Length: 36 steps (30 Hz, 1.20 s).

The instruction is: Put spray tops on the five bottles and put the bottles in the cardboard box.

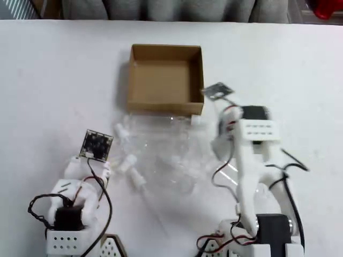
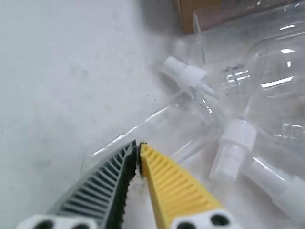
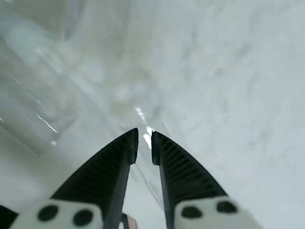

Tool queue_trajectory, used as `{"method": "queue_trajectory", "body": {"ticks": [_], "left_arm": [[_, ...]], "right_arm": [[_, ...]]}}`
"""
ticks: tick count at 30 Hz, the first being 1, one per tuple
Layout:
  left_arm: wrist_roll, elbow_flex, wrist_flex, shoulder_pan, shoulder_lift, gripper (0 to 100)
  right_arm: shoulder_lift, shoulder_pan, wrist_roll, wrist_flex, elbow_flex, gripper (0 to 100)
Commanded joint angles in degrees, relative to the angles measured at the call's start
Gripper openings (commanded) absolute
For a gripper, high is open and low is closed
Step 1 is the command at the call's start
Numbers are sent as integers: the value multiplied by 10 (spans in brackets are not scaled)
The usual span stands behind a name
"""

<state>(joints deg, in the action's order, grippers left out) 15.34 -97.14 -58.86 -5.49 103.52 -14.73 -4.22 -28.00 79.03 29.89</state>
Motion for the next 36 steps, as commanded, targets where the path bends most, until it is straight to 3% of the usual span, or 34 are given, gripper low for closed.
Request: {"method": "queue_trajectory", "body": {"ticks": [1, 10, 14, 19, 23, 26, 36], "left_arm": [[5, 1, 30, -4, 9, 24], [4, 17, 25, -13, 9, 24], [-37, 56, 26, -80, 9, 29], [-68, 127, -26, -112, 7, 157], [-67, 215, -85, -111, -14, 115], [-63, 286, -101, -110, -96, 76], [-68, 517, -198, -101, -524, 120]], "right_arm": [[-16, -99, 98, -105, 42, 16], [-15, 28, 98, -424, 197, 17], [-14, 9, 98, -436, 209, 18], [-14, 6, 97, -436, 210, 18], [-14, 6, 97, -436, 210, 18], [-12, 7, 97, -433, 210, 18], [37, 7, 97, -432, 185, 18]]}}
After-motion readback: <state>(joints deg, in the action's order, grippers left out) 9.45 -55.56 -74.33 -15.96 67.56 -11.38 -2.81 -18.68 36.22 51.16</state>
